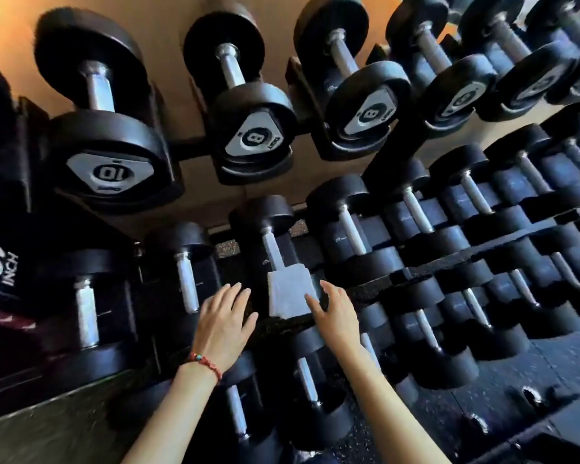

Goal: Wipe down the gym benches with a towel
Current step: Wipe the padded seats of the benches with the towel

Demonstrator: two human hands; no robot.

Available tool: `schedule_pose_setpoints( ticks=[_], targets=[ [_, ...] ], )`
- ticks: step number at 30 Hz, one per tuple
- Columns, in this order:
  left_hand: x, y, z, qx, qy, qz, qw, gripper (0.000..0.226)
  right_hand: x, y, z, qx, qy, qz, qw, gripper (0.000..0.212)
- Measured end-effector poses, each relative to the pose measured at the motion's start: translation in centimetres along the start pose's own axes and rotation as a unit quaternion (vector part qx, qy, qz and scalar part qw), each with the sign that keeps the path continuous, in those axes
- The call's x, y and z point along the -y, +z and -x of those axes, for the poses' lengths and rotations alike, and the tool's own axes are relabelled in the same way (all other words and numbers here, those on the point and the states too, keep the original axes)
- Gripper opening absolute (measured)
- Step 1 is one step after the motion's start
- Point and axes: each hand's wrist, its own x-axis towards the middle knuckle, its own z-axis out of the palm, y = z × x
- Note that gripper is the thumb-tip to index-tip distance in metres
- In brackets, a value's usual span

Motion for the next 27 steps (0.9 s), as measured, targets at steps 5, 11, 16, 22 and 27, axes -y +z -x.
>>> schedule_pose_setpoints(
  ticks=[5,11,16,22,27],
  targets=[
    [0.6,1.1,0.1,-0.025,-0.032,-0.015,0.999,0.051,0.7,2.9,-3.2,0.044,0.085,-0.077,0.992,0.061],
    [1.6,1.6,0.9,0.016,-0.061,-0.03,0.998,0.051,1.8,4.9,-4.6,-0.011,0.148,-0.015,0.989,0.076],
    [1.7,1.4,1.3,0.03,-0.063,-0.021,0.997,0.051,1.8,5.1,-5.2,0.03,0.192,-0.143,0.971,0.055],
    [1.5,0.5,1.4,0.043,-0.026,-0.017,0.999,0.05,-0.2,4.3,-3.0,0.02,0.22,-0.304,0.927,0.023],
    [-0.2,0.5,1.5,0.06,0.052,0.005,0.997,0.051,-2.6,1.5,2.0,-0.052,0.245,-0.408,0.878,0.017]
  ],
)
